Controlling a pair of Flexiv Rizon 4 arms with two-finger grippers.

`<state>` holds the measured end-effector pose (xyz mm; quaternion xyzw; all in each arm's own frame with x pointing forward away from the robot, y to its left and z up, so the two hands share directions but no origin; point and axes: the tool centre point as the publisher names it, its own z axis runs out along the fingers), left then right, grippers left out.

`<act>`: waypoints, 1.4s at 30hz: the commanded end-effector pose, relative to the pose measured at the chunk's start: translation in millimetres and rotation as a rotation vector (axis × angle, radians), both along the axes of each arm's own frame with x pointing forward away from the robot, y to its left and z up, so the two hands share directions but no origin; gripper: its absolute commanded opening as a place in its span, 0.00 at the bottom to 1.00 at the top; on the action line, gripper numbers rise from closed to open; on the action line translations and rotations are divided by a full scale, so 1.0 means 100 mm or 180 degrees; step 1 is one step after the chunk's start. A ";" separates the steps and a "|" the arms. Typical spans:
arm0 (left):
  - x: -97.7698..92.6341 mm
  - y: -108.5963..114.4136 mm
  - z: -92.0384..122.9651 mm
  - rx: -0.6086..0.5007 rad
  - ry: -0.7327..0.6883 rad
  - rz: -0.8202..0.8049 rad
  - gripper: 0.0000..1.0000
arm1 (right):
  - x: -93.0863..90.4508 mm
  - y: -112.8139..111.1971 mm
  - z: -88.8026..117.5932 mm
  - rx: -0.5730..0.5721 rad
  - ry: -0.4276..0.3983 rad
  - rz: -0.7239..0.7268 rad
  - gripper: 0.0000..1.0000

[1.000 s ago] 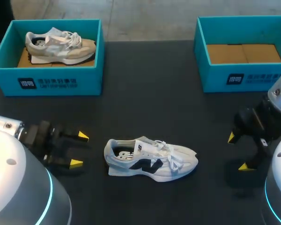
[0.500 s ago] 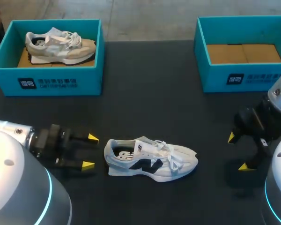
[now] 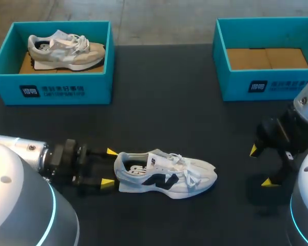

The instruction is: Take the shoe out of the shoebox, open the shoe tongue, remove and reinsert the insole, then place the shoe into the shoebox

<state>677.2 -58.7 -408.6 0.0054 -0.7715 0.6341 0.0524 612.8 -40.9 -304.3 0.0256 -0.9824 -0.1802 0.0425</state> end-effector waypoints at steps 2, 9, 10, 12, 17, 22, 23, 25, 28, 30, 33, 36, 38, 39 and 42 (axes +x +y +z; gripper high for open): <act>0.01 -0.08 -0.02 0.0005 -0.0010 -0.0012 1.00 | -0.01 0.01 -0.01 -0.0008 -0.0005 -0.0004 1.00; -0.02 -0.16 -0.03 0.0002 0.0022 -0.0070 1.00 | -0.01 0.01 -0.01 -0.0008 -0.0005 -0.0004 1.00; -0.03 -0.18 -0.04 0.0005 0.0018 -0.0085 1.00 | -0.01 0.01 -0.01 -0.0008 -0.0005 -0.0004 1.00; -0.05 -0.20 -0.04 0.0004 0.0021 -0.0117 1.00 | -0.01 0.01 -0.01 -0.0008 -0.0005 -0.0004 1.00; -0.06 -0.25 -0.05 0.0005 0.0005 -0.0138 1.00 | -0.01 0.01 -0.01 -0.0008 -0.0005 -0.0004 1.00; -0.06 -0.29 -0.06 -0.0012 0.0007 -0.0132 1.00 | -0.01 0.01 -0.01 -0.0008 -0.0005 -0.0004 1.00; -0.05 -0.30 -0.06 -0.0014 0.0004 -0.0129 1.00 | -0.01 0.01 -0.01 -0.0008 -0.0005 -0.0004 1.00; -0.05 -0.32 -0.06 -0.0015 0.0004 -0.0131 1.00 | -0.01 0.01 -0.01 -0.0008 -0.0005 -0.0004 1.00; -0.06 -0.35 -0.06 -0.0020 0.0007 -0.0148 1.00 | -0.01 0.01 -0.01 -0.0008 -0.0005 -0.0004 1.00; -0.07 -0.37 -0.07 -0.0023 0.0002 -0.0162 1.00 | -0.01 0.01 -0.01 -0.0008 -0.0005 -0.0004 1.00; -0.07 -0.41 -0.08 -0.0028 0.0000 -0.0172 1.00 | -0.01 0.01 -0.01 -0.0008 -0.0005 -0.0004 1.00; -0.06 -0.44 -0.08 -0.0053 0.0007 -0.0167 1.00 | -0.01 0.01 -0.01 -0.0008 -0.0005 -0.0004 1.00; -0.05 -0.46 -0.08 -0.0076 0.0024 -0.0173 1.00 | -0.01 0.01 -0.01 -0.0008 -0.0005 -0.0004 1.00; -0.05 -0.47 -0.08 -0.0082 0.0026 -0.0176 1.00 | -0.01 0.01 -0.01 -0.0008 -0.0005 -0.0004 1.00; -0.05 -0.51 -0.08 -0.0093 0.0034 -0.0189 1.00 | -0.01 0.01 -0.01 -0.0008 -0.0005 -0.0004 1.00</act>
